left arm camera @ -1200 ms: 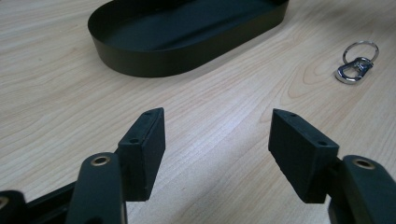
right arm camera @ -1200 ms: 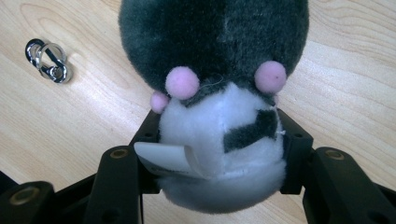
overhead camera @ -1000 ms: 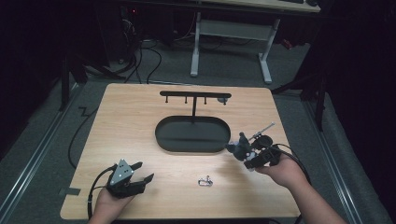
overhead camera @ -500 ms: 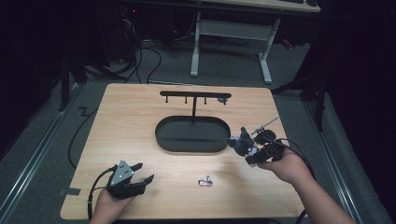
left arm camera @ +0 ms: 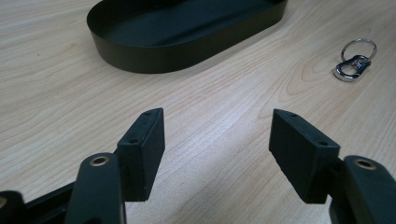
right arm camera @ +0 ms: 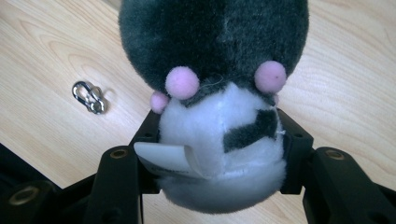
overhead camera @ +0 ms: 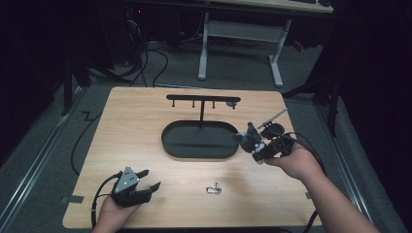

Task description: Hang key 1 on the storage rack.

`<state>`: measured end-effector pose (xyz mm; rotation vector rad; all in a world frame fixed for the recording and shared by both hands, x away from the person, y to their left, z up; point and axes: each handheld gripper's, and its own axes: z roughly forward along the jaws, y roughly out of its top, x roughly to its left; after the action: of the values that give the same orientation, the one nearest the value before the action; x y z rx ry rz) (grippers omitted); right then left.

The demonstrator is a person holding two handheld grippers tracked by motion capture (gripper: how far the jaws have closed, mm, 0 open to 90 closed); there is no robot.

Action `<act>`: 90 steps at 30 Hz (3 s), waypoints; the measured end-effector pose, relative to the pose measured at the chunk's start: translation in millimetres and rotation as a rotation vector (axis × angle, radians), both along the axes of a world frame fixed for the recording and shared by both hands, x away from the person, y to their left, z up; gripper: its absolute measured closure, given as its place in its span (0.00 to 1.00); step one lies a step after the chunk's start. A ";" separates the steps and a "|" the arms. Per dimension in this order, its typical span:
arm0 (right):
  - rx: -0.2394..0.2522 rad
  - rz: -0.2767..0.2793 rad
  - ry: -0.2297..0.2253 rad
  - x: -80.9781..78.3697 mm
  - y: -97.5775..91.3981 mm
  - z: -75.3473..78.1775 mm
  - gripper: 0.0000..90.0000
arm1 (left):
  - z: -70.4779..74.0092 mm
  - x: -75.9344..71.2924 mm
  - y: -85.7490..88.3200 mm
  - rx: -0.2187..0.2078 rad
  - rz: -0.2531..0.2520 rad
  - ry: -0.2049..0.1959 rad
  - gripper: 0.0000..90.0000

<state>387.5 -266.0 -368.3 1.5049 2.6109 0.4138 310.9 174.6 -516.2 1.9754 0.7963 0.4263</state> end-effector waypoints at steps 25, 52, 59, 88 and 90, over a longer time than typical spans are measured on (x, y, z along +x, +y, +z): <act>0.017 -0.042 -0.039 39.0 6.1 34.4 0.54 | -0.6 0.2 1.1 -0.001 -0.003 0.009 0.41; 0.040 -0.059 -0.098 59.3 21.3 46.3 0.54 | -1.2 0.4 0.8 0.002 -0.009 0.010 0.41; 0.036 -0.104 -0.131 61.3 13.7 46.1 0.54 | -1.3 0.2 0.3 0.002 -0.012 0.010 0.41; 0.071 -0.139 -0.145 61.7 17.0 -38.3 0.52 | -3.5 0.4 -3.6 0.023 -0.034 0.021 0.41; 0.086 -0.148 -0.148 64.9 20.2 -45.8 0.52 | -3.6 0.2 -3.8 0.024 -0.037 0.023 0.41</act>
<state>452.3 -245.9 -414.2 1.6137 2.3789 0.6040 311.1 170.7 -519.8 2.0178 0.7711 0.3931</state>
